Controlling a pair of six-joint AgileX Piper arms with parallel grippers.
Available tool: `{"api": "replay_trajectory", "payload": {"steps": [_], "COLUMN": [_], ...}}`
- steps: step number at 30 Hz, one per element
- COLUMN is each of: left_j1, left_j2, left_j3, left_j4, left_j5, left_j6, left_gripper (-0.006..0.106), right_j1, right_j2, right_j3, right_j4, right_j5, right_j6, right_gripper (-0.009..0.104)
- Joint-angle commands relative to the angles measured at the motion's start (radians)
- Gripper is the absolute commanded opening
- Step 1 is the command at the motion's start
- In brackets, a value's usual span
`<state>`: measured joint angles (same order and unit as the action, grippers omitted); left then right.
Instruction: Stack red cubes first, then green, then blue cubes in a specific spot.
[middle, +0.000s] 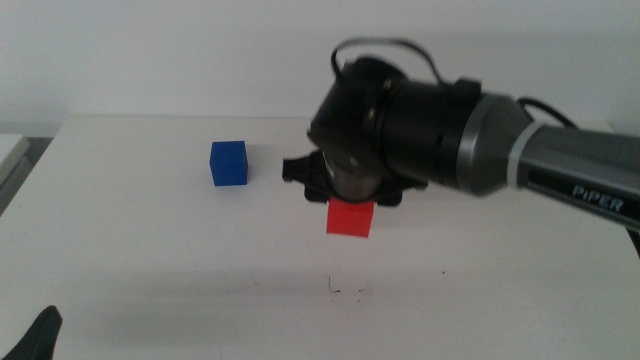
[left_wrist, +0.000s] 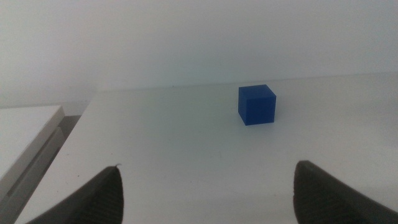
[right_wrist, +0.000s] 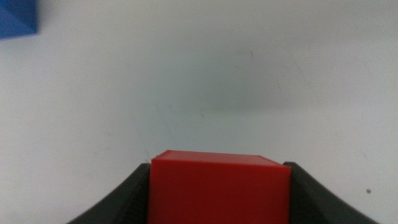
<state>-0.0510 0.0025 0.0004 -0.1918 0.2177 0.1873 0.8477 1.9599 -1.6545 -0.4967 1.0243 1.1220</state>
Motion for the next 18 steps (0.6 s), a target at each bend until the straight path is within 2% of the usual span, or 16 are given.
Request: {"api": "replay_trajectory", "payload": {"steps": [1, 5, 18], "left_j1": [0.001, 0.001, 0.001], "left_j2": [-0.002, -0.002, -0.002], "left_j3": [0.000, 0.000, 0.000], "left_j4": [0.000, 0.000, 0.000], "left_j5": [-0.012, -0.012, -0.012], "left_j6": [-0.001, -0.001, -0.001], "left_gripper": [0.094, 0.094, 0.094], "right_j1": [0.009, 0.009, 0.009], "right_j2": [-0.006, 0.010, 0.121], "right_j3": [0.054, 0.113, 0.118], "right_j4": [-0.055, -0.075, -0.077], "right_j5": [-0.040, -0.120, -0.130], "right_j6": [0.069, 0.090, 0.092], "right_gripper": [-0.002, -0.002, -0.002]}}
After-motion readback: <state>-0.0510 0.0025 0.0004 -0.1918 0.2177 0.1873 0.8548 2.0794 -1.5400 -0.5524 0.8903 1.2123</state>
